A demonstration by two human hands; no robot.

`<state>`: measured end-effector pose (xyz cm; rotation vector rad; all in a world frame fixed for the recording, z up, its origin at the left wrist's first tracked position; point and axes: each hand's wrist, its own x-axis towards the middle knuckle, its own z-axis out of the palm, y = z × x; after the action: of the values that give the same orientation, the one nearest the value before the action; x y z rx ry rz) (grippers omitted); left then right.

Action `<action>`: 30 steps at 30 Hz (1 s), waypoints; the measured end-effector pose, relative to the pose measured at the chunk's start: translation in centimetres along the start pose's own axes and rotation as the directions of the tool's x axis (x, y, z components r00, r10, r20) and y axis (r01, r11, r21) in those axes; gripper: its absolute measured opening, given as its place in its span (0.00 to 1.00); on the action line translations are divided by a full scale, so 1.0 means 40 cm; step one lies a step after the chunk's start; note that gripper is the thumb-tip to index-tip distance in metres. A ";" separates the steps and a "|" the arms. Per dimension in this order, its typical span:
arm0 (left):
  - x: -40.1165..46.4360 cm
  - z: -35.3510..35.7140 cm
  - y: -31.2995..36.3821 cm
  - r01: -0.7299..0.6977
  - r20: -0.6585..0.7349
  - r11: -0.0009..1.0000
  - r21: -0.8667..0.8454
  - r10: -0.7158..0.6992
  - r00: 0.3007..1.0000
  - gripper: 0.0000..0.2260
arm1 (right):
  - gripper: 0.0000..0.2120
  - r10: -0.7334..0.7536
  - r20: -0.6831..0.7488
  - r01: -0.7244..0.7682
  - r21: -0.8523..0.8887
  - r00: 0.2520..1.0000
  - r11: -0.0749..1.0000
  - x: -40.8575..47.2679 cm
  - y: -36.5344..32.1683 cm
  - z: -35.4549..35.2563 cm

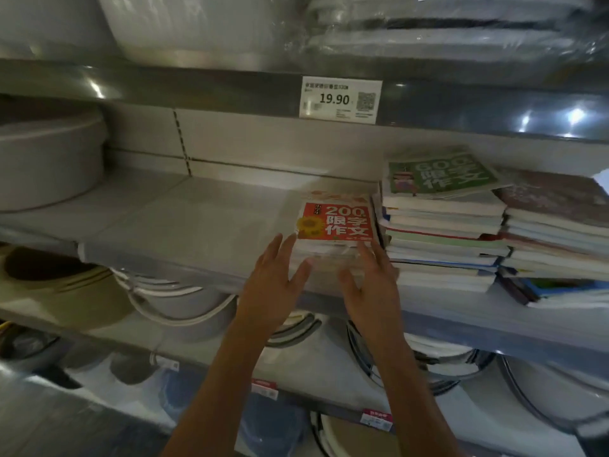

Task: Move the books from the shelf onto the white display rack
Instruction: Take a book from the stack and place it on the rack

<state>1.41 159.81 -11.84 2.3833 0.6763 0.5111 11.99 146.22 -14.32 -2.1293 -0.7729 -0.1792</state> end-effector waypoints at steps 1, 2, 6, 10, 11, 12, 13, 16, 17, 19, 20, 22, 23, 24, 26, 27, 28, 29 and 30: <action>0.017 0.000 -0.012 -0.018 0.010 1.000 0.004 0.018 1.000 0.31 | 0.27 0.011 -0.022 -0.012 -0.039 1.000 0.999 0.004 -0.006 0.012; 0.033 0.002 -0.022 -0.038 0.021 0.999 0.007 0.038 0.999 0.30 | 0.27 0.029 -0.042 -0.032 -0.074 0.999 0.997 0.010 -0.013 0.022; 0.087 0.011 -0.036 -0.094 0.073 0.994 -0.052 0.097 0.993 0.27 | 0.29 0.125 -0.115 -0.138 -0.108 0.985 0.985 0.025 -0.031 0.054; 0.122 0.032 -0.040 -0.140 0.105 0.987 -0.084 0.149 0.983 0.25 | 0.30 0.168 -0.159 -0.202 -0.229 0.973 0.952 0.034 -0.038 0.072; 0.128 0.039 -0.043 -0.138 0.119 0.987 -0.077 0.147 0.982 0.25 | 0.30 0.170 -0.171 -0.210 -0.254 0.971 0.944 0.036 -0.042 0.075; 0.134 0.045 -0.046 -0.144 0.129 0.988 -0.062 0.151 0.980 0.26 | 0.29 0.162 -0.187 -0.211 -0.284 0.969 0.935 0.039 -0.046 0.078; 0.138 0.051 -0.049 -0.159 0.137 0.987 -0.040 0.163 0.977 0.27 | 0.28 0.150 -0.204 -0.211 -0.319 0.967 0.924 0.042 -0.050 0.083; 0.142 0.058 -0.049 -0.176 0.161 0.984 0.031 0.169 0.972 0.28 | 0.28 0.148 -0.214 -0.229 -0.430 0.965 0.873 0.051 -0.059 0.088; 0.142 0.058 -0.047 -0.154 0.169 0.987 0.043 0.145 0.975 0.26 | 0.28 0.149 -0.219 -0.237 -0.461 0.964 0.856 0.055 -0.062 0.087; 0.143 0.055 -0.042 -0.113 0.165 0.993 0.033 0.106 0.980 0.23 | 0.27 0.148 -0.245 -0.255 -0.497 0.958 0.830 0.064 -0.067 0.087; 0.145 0.056 -0.042 -0.110 0.151 0.994 0.016 0.106 0.983 0.22 | 0.27 0.147 -0.257 -0.262 -0.497 0.955 0.827 0.068 -0.069 0.087; 0.151 0.057 -0.046 -0.110 0.120 0.994 -0.002 0.109 0.987 0.21 | 0.27 0.183 -0.246 -0.280 -0.455 0.952 0.845 0.073 -0.077 0.089; 0.154 0.059 -0.049 -0.105 0.109 0.994 0.003 0.104 0.989 0.21 | 0.28 0.209 -0.234 -0.294 -0.433 0.949 0.852 0.074 -0.077 0.093; 0.154 0.059 -0.050 -0.097 0.104 0.995 0.013 0.095 0.990 0.21 | 0.28 0.225 -0.230 -0.306 -0.424 0.947 0.852 0.073 -0.076 0.098; 0.153 0.055 -0.048 -0.083 0.098 0.996 0.016 0.081 0.992 0.21 | 0.27 0.207 -0.251 -0.301 -0.431 0.945 0.851 0.068 -0.071 0.110; 0.154 0.054 -0.049 -0.079 0.094 0.997 0.005 0.078 0.992 0.21 | 0.28 0.198 -0.260 -0.295 -0.418 0.945 0.859 0.065 -0.069 0.115; 0.154 0.052 -0.048 -0.073 0.099 0.997 -0.006 0.073 0.992 0.21 | 0.28 0.205 -0.255 -0.294 -0.387 0.945 0.874 0.063 -0.068 0.118; 0.155 0.052 -0.049 -0.067 0.104 0.998 -0.017 0.069 0.992 0.21 | 0.29 0.218 -0.241 -0.293 -0.345 0.946 0.892 0.063 -0.066 0.119; 0.154 0.052 -0.047 -0.061 0.112 0.998 -0.024 0.064 0.992 0.22 | 0.30 0.229 -0.227 -0.293 -0.309 0.947 0.905 0.064 -0.066 0.117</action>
<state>6.68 163.73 -13.41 2.3998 0.5455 0.4044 11.84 152.16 -14.57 -2.4743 -0.3555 -0.3847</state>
